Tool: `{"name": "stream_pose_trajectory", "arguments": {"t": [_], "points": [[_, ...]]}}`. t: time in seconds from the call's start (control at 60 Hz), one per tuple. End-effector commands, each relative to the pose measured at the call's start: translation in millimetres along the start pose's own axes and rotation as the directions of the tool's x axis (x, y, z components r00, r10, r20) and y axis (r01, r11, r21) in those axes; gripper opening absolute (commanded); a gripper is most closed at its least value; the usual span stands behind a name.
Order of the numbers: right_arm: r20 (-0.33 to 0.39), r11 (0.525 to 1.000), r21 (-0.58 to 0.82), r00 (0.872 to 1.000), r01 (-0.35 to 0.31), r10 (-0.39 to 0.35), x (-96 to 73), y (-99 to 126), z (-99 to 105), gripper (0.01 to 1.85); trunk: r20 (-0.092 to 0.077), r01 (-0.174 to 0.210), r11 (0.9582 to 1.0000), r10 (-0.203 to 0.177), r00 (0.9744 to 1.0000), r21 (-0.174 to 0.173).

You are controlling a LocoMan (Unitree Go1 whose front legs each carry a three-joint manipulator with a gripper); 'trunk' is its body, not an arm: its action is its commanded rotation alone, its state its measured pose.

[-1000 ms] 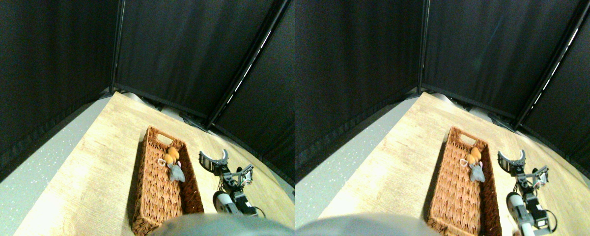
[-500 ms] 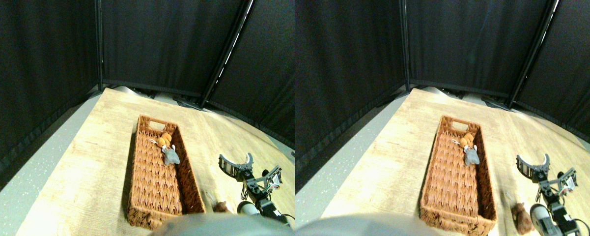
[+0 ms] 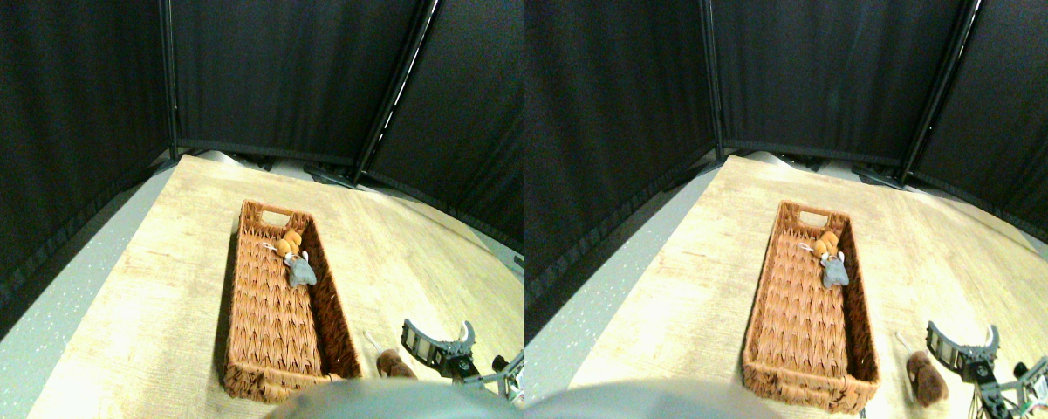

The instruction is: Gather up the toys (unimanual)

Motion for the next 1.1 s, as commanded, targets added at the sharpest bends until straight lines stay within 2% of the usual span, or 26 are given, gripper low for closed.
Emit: {"name": "stream_pose_trajectory", "arguments": {"t": [0.017,0.25,0.317,0.383,0.483,0.583,0.7,0.967,1.1], "points": [[-0.002,0.999,0.029,1.0,-0.013,0.013,-8.6,6.9,-1.6,0.94,-0.017,-0.003,0.9996,0.003,0.9998,-0.029],[-0.042,0.991,0.126,0.998,0.049,-0.044,-20.0,2.0,0.1,0.88,-0.023,-0.007,0.999,0.006,0.9997,-0.045],[-0.07,0.984,0.155,0.995,0.085,-0.074,-23.8,-7.2,-3.2,0.88,-0.024,-0.009,0.9989,0.008,0.9997,-0.046],[-0.08,0.985,0.124,0.991,0.116,-0.107,-27.4,-14.9,-6.3,0.94,-0.026,-0.011,0.9987,0.01,0.9996,-0.05],[-0.142,0.981,0.151,0.985,0.121,-0.1,-31.2,-29.2,-12.8,0.94,-0.029,-0.016,0.9985,0.014,0.9995,-0.052],[-0.174,0.972,0.172,0.976,0.16,-0.13,-31.8,-45.5,-18.4,0.97,-0.028,-0.019,0.9983,0.018,0.9995,-0.056],[-0.226,0.969,0.176,0.965,0.174,-0.132,-25.6,-62.6,-20.8,0.91,-0.027,-0.021,0.9981,0.02,0.9994,-0.058],[-0.209,0.96,0.174,0.961,0.217,-0.179,-8.4,-76.3,-27.2,0.86,-0.023,-0.03,0.9974,0.028,0.9993,-0.066],[-0.183,0.963,0.147,0.963,0.226,-0.199,3.5,-84.6,-30.6,0.92,-0.024,-0.033,0.9974,0.031,0.9992,-0.064]]}}
